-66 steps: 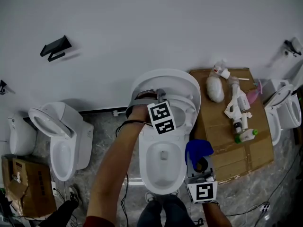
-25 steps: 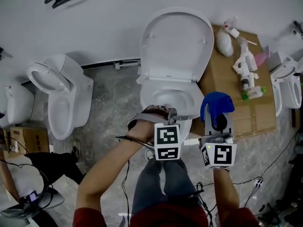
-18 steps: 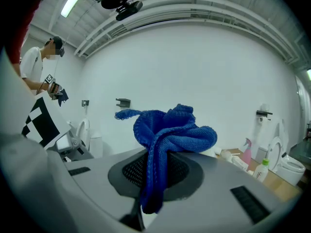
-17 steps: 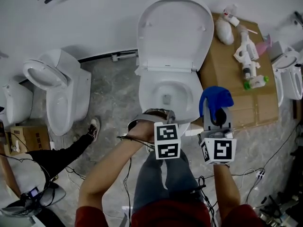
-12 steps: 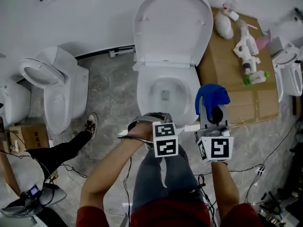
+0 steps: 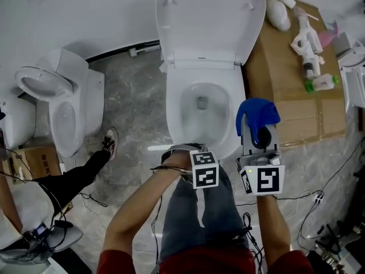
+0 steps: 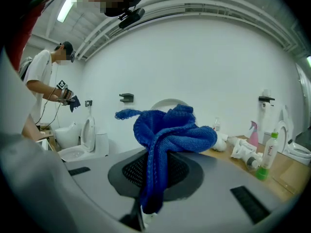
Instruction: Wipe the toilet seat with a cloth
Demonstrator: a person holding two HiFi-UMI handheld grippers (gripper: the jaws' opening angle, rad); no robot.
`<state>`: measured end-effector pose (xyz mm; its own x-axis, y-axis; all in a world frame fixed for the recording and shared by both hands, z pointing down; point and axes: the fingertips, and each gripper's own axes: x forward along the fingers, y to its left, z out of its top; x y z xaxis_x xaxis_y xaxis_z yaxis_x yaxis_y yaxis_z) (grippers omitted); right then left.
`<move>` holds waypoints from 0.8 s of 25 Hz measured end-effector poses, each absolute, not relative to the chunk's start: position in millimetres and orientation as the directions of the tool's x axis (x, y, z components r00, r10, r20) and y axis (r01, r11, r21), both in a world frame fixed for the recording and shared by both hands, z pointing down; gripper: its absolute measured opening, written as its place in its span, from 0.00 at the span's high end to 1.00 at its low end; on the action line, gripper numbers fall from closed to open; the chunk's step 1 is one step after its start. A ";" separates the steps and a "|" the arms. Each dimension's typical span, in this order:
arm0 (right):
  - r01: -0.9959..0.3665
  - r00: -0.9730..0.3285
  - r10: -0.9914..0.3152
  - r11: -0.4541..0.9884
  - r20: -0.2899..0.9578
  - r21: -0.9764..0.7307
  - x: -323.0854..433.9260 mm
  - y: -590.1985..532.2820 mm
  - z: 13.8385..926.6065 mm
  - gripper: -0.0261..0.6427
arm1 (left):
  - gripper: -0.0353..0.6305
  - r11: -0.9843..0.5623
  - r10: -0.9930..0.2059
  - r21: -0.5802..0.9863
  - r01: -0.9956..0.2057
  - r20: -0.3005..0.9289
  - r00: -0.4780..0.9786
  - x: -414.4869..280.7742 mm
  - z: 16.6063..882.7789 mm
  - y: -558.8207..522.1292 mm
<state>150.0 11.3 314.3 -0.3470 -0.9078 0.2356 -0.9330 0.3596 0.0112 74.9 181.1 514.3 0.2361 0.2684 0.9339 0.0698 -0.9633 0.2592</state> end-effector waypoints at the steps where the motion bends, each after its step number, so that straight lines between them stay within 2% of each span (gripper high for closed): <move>1: -0.933 -0.344 -0.907 0.359 0.244 0.016 149.2 12.7 321.6 0.88 | 0.81 -0.960 0.281 0.272 0.070 0.931 0.235 73.8 523.3 184.8; 11: -0.936 -0.339 -0.893 0.351 0.295 -0.013 150.7 15.6 393.5 0.88 | 0.87 -0.913 0.402 0.406 0.026 0.890 0.215 72.5 617.8 206.9; 20: -0.938 -0.333 -0.890 0.345 0.313 -0.017 151.4 12.3 443.4 0.88 | 0.91 -0.920 0.388 0.391 0.024 0.900 0.197 70.8 681.4 212.5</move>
<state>151.4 12.3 443.4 -0.3330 -0.8896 0.3126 -0.9384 0.3452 -0.0174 70.8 212.5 681.4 0.1970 0.3879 0.9004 0.0236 -0.9200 0.3911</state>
